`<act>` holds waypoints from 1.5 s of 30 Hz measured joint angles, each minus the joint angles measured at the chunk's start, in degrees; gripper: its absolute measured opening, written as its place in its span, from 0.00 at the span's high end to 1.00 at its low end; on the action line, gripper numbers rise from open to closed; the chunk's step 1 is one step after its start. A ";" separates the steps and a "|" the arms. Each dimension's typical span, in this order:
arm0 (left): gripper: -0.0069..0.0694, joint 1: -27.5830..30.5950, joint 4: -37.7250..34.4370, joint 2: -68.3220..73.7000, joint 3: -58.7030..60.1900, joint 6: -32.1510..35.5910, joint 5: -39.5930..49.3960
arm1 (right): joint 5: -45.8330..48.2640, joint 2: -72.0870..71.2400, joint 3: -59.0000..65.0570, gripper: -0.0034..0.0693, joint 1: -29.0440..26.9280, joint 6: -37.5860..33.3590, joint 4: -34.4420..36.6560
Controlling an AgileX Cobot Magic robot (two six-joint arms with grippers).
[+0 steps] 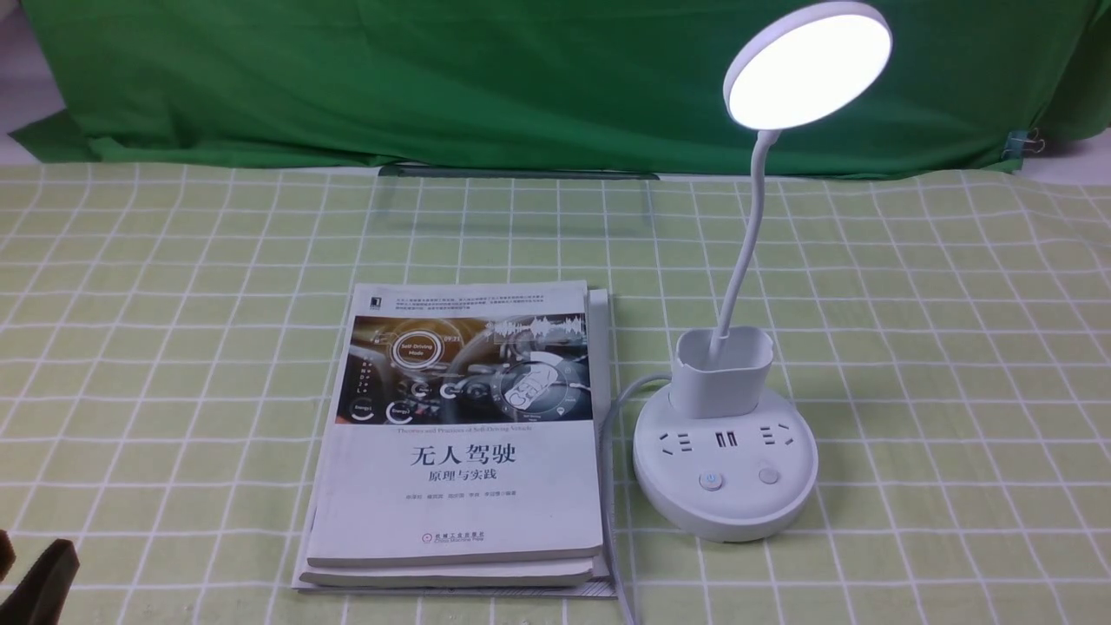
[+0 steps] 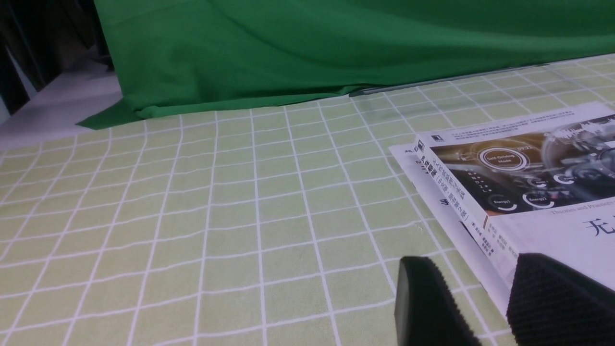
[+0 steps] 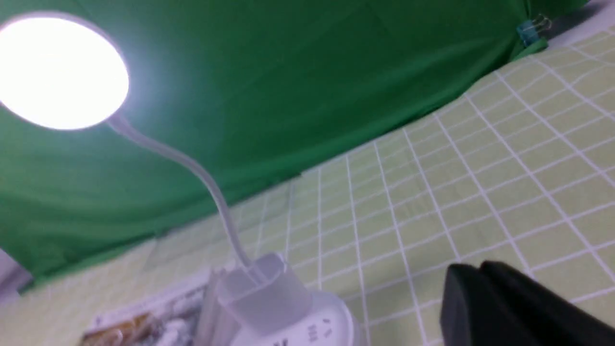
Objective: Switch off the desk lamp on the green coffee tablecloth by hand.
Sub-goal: 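Press the power button on the lamp base to turn the lamp off with the right gripper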
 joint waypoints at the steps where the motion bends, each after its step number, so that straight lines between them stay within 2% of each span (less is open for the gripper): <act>1: 0.59 0.00 0.00 0.00 0.00 0.00 0.00 | 2.45 2.34 -2.25 0.89 0.00 -1.85 0.00; 2: 0.59 0.00 0.00 0.00 0.00 0.00 0.00 | 4.06 2.98 -3.74 0.89 0.00 -3.10 0.00; 3: 0.59 0.00 0.00 0.00 0.00 0.00 0.00 | 9.93 8.31 -9.87 0.90 0.00 -8.07 0.00; 6: 0.59 0.00 0.00 0.00 0.00 0.00 0.00 | 23.11 20.07 -20.26 0.90 0.00 -15.38 0.00; 7: 0.59 0.00 0.00 0.00 0.00 0.00 0.00 | 23.84 20.83 -20.84 0.90 0.00 -15.72 0.00; 9: 0.59 0.00 0.00 0.00 0.00 0.00 0.00 | 31.47 30.55 -27.38 0.89 0.00 -18.92 0.00; 13: 0.59 0.00 0.00 0.00 0.00 0.00 0.00 | 36.71 43.30 -33.41 0.89 0.07 -20.04 0.18; 16: 0.59 0.00 0.00 0.00 0.00 0.00 0.00 | 37.23 52.77 -36.33 0.89 2.29 -20.10 0.25; 20: 0.59 0.00 0.00 0.00 0.00 0.00 0.00 | 35.52 62.70 -38.85 0.89 8.52 -20.10 -0.17; 21: 0.59 0.00 0.00 0.00 0.00 0.00 0.00 | 34.92 68.68 -40.82 0.89 12.39 -20.10 -0.84; 26: 0.59 0.00 0.00 0.00 0.00 0.00 0.00 | 33.67 81.43 -47.47 0.89 18.87 -20.23 -1.21; 33: 0.59 0.00 0.00 0.00 0.00 0.00 0.00 | 30.82 91.23 -54.49 0.89 20.05 -20.23 -1.33; 45: 0.59 0.00 0.00 0.00 0.00 0.00 0.00 | 29.92 96.43 -57.86 0.89 20.17 -20.23 -1.34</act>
